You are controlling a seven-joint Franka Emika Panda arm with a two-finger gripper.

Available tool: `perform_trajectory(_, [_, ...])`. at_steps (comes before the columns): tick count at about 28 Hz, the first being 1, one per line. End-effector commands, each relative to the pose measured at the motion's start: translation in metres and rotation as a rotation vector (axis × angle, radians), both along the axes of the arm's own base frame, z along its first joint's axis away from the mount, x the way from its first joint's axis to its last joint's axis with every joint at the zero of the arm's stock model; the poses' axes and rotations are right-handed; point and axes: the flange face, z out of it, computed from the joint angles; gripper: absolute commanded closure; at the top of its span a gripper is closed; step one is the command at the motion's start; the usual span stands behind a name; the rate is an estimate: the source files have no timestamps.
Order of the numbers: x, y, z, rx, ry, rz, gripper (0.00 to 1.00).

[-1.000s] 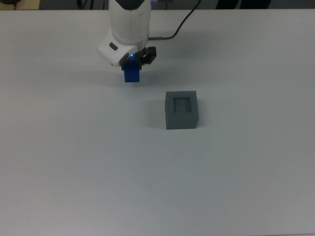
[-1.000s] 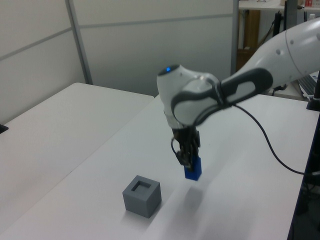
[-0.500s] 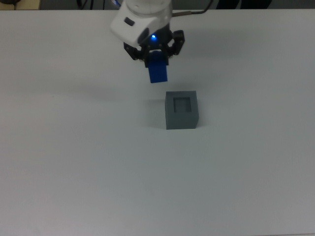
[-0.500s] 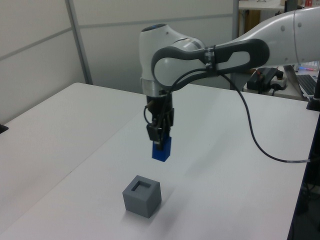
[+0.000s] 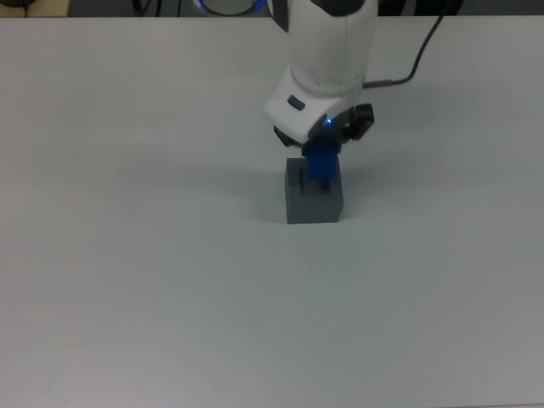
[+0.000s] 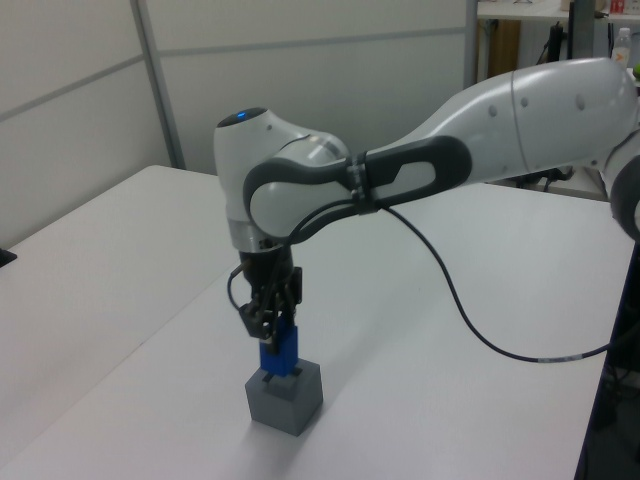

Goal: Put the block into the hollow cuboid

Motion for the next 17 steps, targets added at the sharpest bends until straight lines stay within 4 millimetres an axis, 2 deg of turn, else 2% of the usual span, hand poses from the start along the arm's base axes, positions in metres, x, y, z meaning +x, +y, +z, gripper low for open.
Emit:
perform_trajectory(1, [0.012,0.006,-0.004,-0.004,-0.026,-0.039,0.66])
perform_trajectory(10, [0.013,0.005,-0.021,-0.052,-0.014,-0.024,0.66])
perform_trajectory(17, [0.013,0.003,-0.024,-0.080,-0.015,-0.006,0.66])
